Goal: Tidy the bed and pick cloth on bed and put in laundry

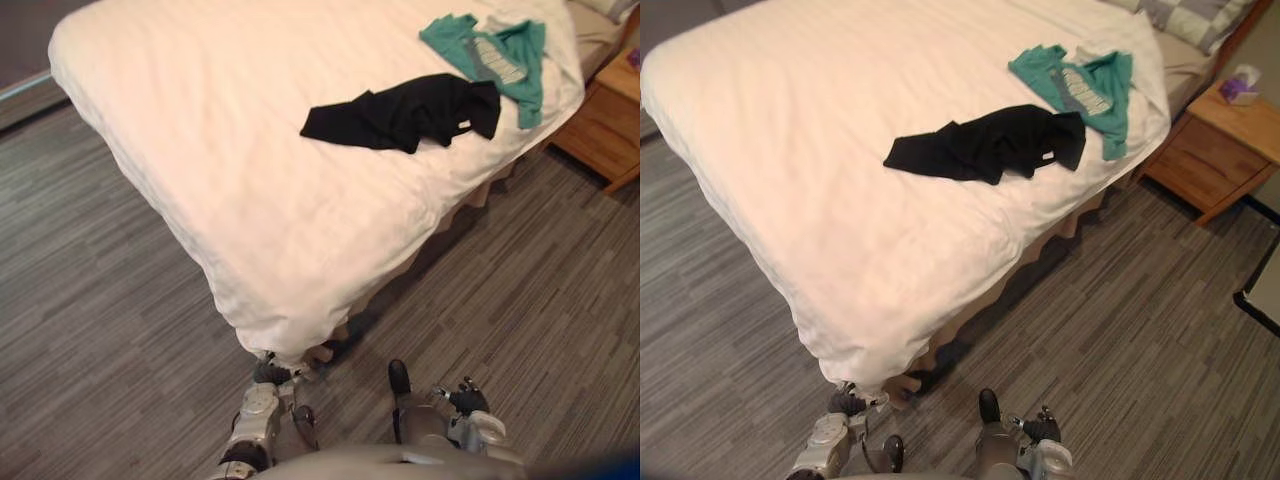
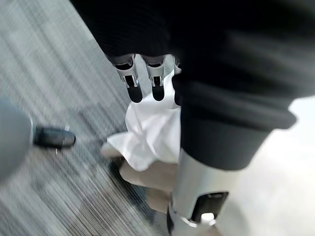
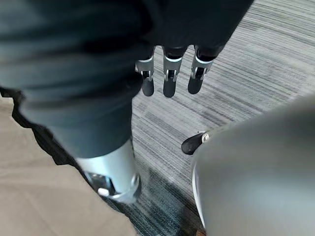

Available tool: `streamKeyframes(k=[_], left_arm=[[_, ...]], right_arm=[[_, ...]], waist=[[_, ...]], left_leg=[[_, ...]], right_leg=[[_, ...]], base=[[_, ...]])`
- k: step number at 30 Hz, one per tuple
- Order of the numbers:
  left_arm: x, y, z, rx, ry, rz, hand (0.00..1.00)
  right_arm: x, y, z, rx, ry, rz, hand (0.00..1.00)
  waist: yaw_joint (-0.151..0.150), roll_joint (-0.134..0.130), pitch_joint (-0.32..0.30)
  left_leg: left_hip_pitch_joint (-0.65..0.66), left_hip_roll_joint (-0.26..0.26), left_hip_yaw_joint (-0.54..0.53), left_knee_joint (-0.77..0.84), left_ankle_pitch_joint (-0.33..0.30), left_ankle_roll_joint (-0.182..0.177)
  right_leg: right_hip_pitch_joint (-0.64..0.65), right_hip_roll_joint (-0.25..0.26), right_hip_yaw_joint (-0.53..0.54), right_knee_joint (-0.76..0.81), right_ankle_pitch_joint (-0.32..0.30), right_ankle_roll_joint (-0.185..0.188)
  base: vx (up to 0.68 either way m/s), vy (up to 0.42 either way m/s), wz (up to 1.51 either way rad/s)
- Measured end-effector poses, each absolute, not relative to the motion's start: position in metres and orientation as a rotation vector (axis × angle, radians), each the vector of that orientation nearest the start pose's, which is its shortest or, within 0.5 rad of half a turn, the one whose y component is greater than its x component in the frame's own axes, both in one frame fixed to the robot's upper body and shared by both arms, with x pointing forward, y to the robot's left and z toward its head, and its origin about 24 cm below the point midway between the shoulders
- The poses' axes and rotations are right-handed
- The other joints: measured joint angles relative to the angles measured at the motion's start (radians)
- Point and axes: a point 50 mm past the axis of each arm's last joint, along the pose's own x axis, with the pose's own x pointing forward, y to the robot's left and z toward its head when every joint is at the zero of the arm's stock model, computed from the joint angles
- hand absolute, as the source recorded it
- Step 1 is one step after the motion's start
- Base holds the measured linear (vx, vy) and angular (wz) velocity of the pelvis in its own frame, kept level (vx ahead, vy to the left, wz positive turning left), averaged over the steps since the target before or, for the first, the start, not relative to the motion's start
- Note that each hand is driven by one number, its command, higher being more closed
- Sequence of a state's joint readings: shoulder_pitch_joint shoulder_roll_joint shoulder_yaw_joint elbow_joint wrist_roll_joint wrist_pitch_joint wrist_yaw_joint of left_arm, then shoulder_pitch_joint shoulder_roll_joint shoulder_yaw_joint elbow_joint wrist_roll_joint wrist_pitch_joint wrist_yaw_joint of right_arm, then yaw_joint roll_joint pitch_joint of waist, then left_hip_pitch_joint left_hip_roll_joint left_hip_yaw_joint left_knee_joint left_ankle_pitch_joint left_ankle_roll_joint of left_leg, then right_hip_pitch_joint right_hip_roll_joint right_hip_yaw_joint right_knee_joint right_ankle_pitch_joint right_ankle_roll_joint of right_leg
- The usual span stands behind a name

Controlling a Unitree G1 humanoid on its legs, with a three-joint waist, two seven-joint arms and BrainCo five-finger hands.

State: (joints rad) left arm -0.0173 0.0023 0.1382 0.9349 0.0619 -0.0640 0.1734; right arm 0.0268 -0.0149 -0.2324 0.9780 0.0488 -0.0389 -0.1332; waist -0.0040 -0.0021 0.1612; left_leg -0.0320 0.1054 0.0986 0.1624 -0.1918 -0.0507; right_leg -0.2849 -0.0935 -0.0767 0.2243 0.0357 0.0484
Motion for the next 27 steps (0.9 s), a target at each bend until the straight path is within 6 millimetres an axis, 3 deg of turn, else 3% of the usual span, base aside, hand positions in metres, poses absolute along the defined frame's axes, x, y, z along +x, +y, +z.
streamKeyframes(k=[1,2,3,4,5,6,7,8,9,10,12,15,16,22,24,27], left_arm=[[0.150,0.180,-0.139,0.086,0.886,0.260,0.00],[0.141,0.182,-0.143,0.092,0.912,0.266,0.00],[0.138,0.183,-0.144,0.097,0.923,0.268,0.00],[0.138,0.187,-0.145,0.117,0.940,0.261,0.00],[0.134,0.180,-0.149,0.136,0.976,0.223,0.00],[0.133,0.176,-0.150,0.133,0.984,0.213,0.00],[0.132,0.178,-0.150,0.146,0.986,0.221,0.00],[0.132,0.184,-0.150,0.181,0.985,0.212,0.00],[0.131,0.188,-0.150,0.198,0.988,0.212,0.00],[0.131,0.198,-0.149,0.228,0.986,0.232,0.00],[0.131,0.195,-0.149,0.250,0.983,0.211,0.00],[0.136,0.186,-0.148,0.272,0.966,0.165,0.00],[0.137,0.180,-0.148,0.275,0.965,0.140,0.00],[0.149,0.170,-0.144,0.274,0.916,0.100,0.00],[0.154,0.169,-0.142,0.272,0.902,0.099,0.00],[0.147,0.166,-0.145,0.263,0.921,0.098,0.00]], right_arm=[[0.124,-0.198,-0.150,0.080,0.977,-0.405,0.00],[0.120,-0.198,-0.152,0.082,0.991,-0.417,0.00],[0.118,-0.198,-0.153,0.077,1.000,-0.417,0.00],[0.116,-0.196,-0.154,0.072,1.008,-0.409,0.00],[0.116,-0.203,-0.154,0.041,1.020,-0.411,0.00],[0.119,-0.211,-0.152,0.024,1.016,-0.426,0.00],[0.126,-0.211,-0.150,0.042,1.000,-0.449,0.00],[0.116,-0.211,-0.154,0.013,1.035,-0.441,0.00],[0.108,-0.210,-0.157,0.013,1.067,-0.439,0.00],[0.103,-0.206,-0.160,0.019,1.097,-0.432,0.00],[0.099,-0.209,-0.160,0.017,1.103,-0.441,0.00],[0.096,-0.211,-0.161,0.010,1.115,-0.444,0.00],[0.093,-0.212,-0.161,0.006,1.120,-0.446,0.00],[0.098,-0.214,-0.159,-0.051,1.109,-0.418,0.00],[0.101,-0.216,-0.158,-0.063,1.096,-0.426,0.00],[0.099,-0.225,-0.157,-0.098,1.103,-0.438,0.00]], waist=[[-0.004,0.008,0.004],[-0.005,0.003,0.002],[-0.006,-0.020,-0.006],[-0.004,-0.029,-0.001],[0.015,0.021,-0.014],[0.028,0.062,-0.020],[0.006,0.048,-0.014],[-0.012,0.026,-0.026],[-0.008,0.007,-0.037],[0.009,-0.021,-0.049],[0.019,0.014,-0.053],[0.017,0.012,-0.049],[0.017,0.014,-0.050],[0.023,0.019,-0.017],[0.020,0.027,0.007],[0.047,0.040,0.015]], left_leg=[[0.039,0.003,0.035,-0.017,0.007,-0.001],[0.075,0.004,0.073,-0.018,0.007,-0.001],[0.089,-0.005,0.091,-0.013,0.005,-0.004],[0.083,-0.024,0.099,-0.003,-0.017,-0.011],[0.057,-0.042,0.048,-0.006,-0.031,0.025],[0.045,-0.016,0.046,-0.014,-0.028,0.049],[0.051,-0.025,0.094,-0.029,0.001,0.039],[0.059,-0.040,0.101,-0.034,0.012,0.033],[0.057,-0.042,0.115,-0.029,0.015,0.029],[0.039,-0.042,0.119,-0.011,0.021,0.014],[0.021,0.003,0.121,-0.029,0.048,-0.004],[0.013,0.027,0.167,-0.019,0.054,-0.015],[0.015,0.036,0.167,-0.014,0.058,-0.022],[0.011,0.061,0.159,0.030,0.081,-0.040],[-0.031,0.041,0.052,0.095,0.083,-0.036],[-0.054,0.004,-0.100,0.119,0.085,-0.034]], right_leg=[[-0.002,-0.039,-0.127,0.185,-0.113,-0.038],[0.021,-0.081,-0.188,0.283,-0.176,-0.052],[0.023,-0.093,-0.198,0.283,-0.180,-0.044],[0.041,-0.067,-0.212,0.223,-0.175,-0.038],[0.087,0.007,-0.160,0.029,-0.105,-0.024],[0.068,0.025,-0.165,0.079,-0.118,-0.038],[0.027,-0.071,-0.187,0.428,-0.230,-0.086],[0.092,-0.148,-0.175,0.511,-0.255,-0.042],[0.126,-0.173,-0.157,0.496,-0.263,-0.027],[0.158,-0.148,-0.130,0.393,-0.279,0.030],[0.214,-0.070,-0.116,0.204,-0.276,0.036],[0.268,-0.034,-0.098,0.035,-0.272,0.031],[0.292,-0.020,-0.098,-0.020,-0.253,0.013],[0.364,0.020,-0.071,-0.185,-0.153,0.001],[0.345,0.010,-0.043,-0.179,-0.148,0.003],[0.286,-0.004,0.026,-0.155,-0.136,0.011]], base=[[0.59,-0.292,-0.90],[0.49,-0.247,-0.89],[0.31,-0.249,-0.91],[0.16,-0.204,-1.13],[0.16,-0.144,-1.40],[0.33,-0.011,-1.34],[0.55,0.053,-0.79],[0.60,0.042,-0.44],[0.45,-0.053,-0.53],[0.20,-0.119,-0.68],[0.12,-0.194,-0.74],[-0.01,-0.142,-0.61],[-0.06,-0.085,-0.26],[-0.08,-0.037,-0.16],[-0.14,-0.143,-0.21],[-0.12,-0.185,-0.65]])
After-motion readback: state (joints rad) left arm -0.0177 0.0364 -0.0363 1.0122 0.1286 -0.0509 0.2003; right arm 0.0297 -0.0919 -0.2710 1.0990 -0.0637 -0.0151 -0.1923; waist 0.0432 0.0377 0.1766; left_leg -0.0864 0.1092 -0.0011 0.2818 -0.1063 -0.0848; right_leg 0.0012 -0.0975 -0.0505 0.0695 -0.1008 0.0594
